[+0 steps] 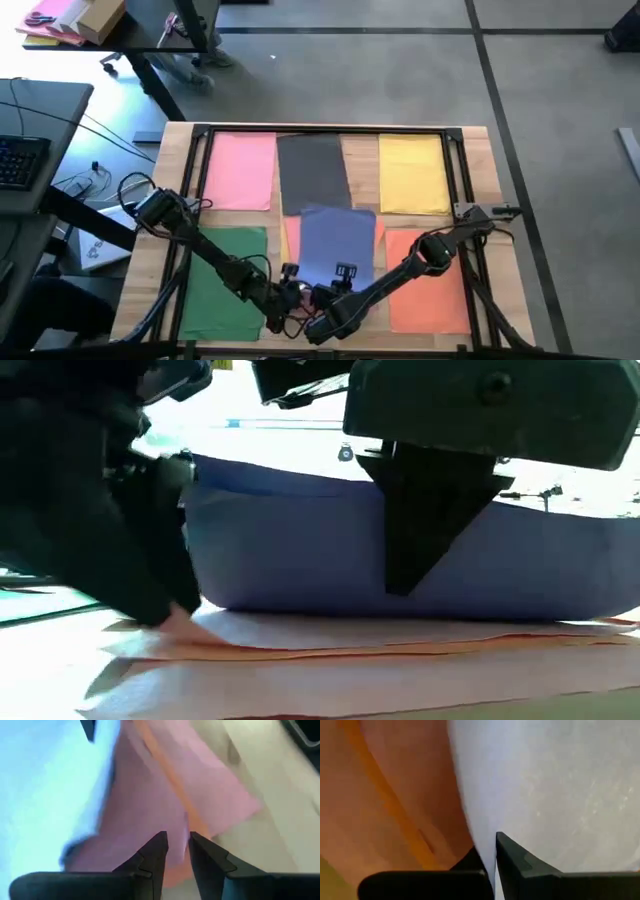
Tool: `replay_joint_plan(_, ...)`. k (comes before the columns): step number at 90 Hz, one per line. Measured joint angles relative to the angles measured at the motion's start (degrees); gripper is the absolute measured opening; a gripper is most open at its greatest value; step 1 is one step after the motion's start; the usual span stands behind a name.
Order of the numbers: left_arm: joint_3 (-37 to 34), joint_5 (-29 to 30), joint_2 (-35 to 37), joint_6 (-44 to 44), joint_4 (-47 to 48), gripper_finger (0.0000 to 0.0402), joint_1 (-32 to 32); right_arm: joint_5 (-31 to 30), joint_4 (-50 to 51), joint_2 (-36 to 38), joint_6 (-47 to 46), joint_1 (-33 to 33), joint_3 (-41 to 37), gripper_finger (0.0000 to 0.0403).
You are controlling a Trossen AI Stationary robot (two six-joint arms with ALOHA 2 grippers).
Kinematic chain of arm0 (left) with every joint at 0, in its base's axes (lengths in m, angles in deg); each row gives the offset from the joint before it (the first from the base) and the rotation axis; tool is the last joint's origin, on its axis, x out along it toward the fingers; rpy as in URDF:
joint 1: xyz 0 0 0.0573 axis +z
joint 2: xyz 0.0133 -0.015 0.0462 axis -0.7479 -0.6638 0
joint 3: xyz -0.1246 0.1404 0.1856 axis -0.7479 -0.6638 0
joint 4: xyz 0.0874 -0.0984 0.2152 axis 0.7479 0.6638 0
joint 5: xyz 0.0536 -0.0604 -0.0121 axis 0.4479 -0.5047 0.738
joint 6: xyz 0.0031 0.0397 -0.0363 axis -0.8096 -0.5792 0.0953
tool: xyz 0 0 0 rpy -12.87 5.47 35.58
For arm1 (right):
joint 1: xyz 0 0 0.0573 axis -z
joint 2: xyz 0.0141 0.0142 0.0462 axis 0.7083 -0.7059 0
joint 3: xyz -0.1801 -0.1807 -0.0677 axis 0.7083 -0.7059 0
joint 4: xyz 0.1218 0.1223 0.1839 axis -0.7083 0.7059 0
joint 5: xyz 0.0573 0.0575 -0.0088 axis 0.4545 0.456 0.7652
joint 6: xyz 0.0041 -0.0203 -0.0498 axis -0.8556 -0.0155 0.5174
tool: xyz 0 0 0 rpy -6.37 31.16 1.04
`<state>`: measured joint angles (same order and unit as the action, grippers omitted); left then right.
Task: Organize paper
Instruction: Stack the pink color paper on top of the other pink color paper
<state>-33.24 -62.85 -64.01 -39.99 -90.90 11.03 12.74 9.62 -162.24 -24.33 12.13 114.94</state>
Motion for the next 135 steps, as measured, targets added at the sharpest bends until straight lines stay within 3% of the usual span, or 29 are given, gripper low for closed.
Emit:
replay_joint_plan(56, 0.0, -1.1, -0.5, 0.1, 0.7, 0.0072, 0.0, 0.0, 3.5, 0.0, -1.1, 0.7, 0.0, 0.0000)
replay_joint_plan(93, 0.1, -2.4, -3.9, 4.4, -3.7, 0.0070, 1.0, 0.0, 2.9, -0.1, -1.5, 0.7, 0.0, 0.0000)
replay_joint_plan(114, 0.1, -1.7, -3.9, 6.3, -3.4, 0.0008, 1.3, 0.0, 3.0, -0.1, -1.5, 0.7, 0.0, 0.0000)
replay_joint_plan(135, -0.1, 2.1, -0.1, 5.3, -0.4, 0.0000, -0.1, -0.5, 6.1, -0.1, -3.1, 0.4, 0.3, 0.0000)
